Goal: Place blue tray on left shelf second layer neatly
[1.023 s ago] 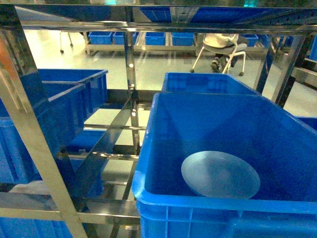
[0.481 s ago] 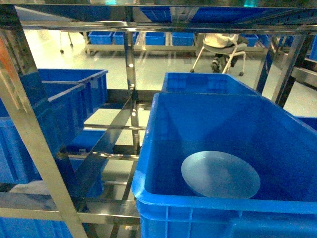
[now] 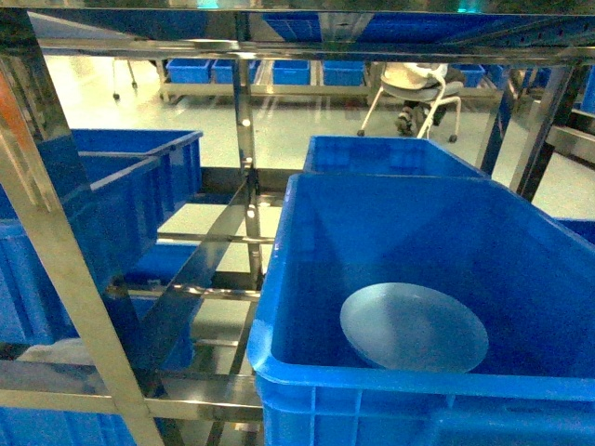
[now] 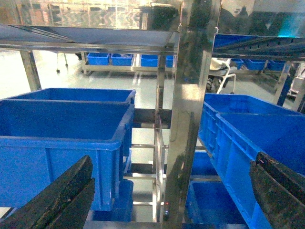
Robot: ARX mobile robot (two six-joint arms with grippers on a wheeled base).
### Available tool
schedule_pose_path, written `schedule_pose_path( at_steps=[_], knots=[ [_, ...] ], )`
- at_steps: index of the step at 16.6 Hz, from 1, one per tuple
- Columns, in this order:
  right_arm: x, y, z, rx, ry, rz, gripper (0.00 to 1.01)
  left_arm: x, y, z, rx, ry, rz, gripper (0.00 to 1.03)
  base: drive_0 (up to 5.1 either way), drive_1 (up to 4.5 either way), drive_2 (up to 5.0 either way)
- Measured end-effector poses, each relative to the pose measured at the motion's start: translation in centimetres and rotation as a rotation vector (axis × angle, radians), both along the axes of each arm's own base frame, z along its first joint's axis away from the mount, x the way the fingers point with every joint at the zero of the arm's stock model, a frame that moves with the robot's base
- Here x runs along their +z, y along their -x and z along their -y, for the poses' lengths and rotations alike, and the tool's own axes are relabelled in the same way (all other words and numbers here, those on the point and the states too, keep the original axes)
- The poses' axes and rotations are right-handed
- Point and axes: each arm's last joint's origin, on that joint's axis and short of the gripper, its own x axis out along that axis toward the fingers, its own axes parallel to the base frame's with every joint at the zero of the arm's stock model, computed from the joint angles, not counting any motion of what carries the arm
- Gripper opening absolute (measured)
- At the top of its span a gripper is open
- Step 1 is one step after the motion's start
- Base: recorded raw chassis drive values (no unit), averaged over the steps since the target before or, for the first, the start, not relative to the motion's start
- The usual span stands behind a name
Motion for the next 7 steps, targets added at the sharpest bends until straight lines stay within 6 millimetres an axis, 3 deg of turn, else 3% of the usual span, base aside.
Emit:
schedule_pose_path(
  at_steps=[1,7],
  knots=[
    [0.00,0.00,0.00,0.000,-0.002,0.000,1.00,0.00,0.00,0.00,0.000,0.000,0.000,0.98,0.0,0.00,0.0],
    [0.00,0.00,0.00,0.000,-0.003,0.000,0.98,0.00,0.00,0.00,0.000,0.000,0.000,0.98,0.0,0.00,0.0]
  ],
)
